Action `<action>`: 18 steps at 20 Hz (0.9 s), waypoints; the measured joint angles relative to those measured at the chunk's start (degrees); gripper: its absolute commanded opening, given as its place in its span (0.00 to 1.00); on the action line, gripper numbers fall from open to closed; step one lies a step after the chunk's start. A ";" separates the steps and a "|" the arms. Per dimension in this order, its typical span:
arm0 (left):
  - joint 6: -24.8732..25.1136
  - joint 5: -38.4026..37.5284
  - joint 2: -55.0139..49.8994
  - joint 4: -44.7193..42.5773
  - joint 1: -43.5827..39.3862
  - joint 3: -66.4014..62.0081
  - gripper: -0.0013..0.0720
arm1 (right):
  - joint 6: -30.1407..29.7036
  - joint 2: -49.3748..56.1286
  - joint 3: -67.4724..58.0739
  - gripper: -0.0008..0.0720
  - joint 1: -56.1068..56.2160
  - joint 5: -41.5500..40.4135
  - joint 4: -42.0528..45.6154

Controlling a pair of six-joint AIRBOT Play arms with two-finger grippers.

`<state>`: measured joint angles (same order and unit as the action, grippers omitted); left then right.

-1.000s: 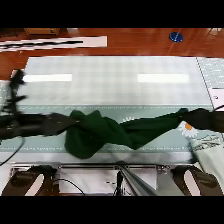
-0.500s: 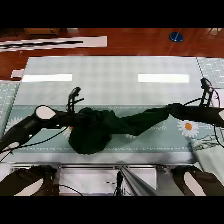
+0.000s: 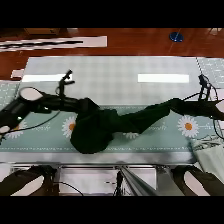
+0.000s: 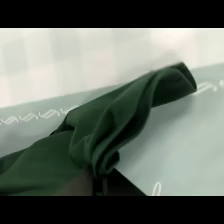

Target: Fold the shirts.

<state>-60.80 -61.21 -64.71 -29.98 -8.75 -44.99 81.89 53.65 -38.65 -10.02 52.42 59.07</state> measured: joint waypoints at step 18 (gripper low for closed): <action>-4.96 -17.64 13.07 -20.41 21.00 21.35 0.96 | -3.45 0.26 -4.17 0.05 -3.06 4.37 2.67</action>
<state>-65.76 -78.85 -51.64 -50.39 12.25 -23.64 78.43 53.91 -42.83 -13.08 56.80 61.73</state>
